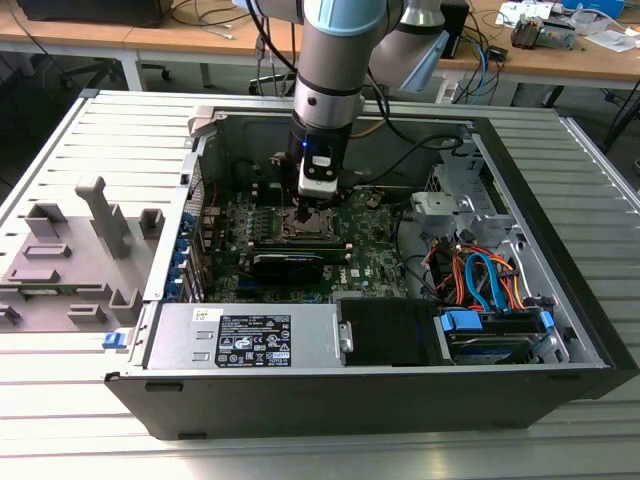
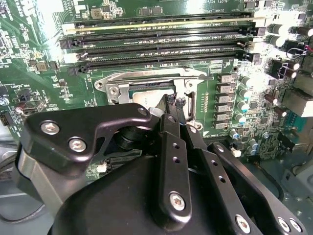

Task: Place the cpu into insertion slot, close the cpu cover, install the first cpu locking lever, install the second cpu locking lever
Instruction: 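Install the first cpu locking lever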

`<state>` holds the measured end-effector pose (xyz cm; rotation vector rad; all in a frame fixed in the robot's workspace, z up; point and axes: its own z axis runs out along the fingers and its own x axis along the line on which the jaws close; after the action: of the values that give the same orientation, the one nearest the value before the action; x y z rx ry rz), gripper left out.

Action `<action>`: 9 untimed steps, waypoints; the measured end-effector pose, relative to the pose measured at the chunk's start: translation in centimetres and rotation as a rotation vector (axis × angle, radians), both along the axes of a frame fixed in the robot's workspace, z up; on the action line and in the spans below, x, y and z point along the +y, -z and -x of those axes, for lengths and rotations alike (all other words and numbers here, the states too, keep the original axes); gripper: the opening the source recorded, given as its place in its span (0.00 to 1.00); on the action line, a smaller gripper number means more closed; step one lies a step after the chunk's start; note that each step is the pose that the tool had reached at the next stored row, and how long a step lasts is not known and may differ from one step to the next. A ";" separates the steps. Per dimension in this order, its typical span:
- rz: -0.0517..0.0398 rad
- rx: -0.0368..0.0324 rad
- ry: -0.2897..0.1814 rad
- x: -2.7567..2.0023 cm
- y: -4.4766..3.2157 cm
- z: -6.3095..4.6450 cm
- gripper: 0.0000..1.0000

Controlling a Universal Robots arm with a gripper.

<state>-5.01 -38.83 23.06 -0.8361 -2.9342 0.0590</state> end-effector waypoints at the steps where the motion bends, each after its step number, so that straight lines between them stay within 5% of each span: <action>1: -0.0002 0.0001 -0.004 0.00 0.00 0.0 0.11; 9: -0.0014 0.0000 -0.029 0.00 0.00 0.0 0.11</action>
<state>-5.02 -38.83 23.06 -0.7935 -2.9462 0.0589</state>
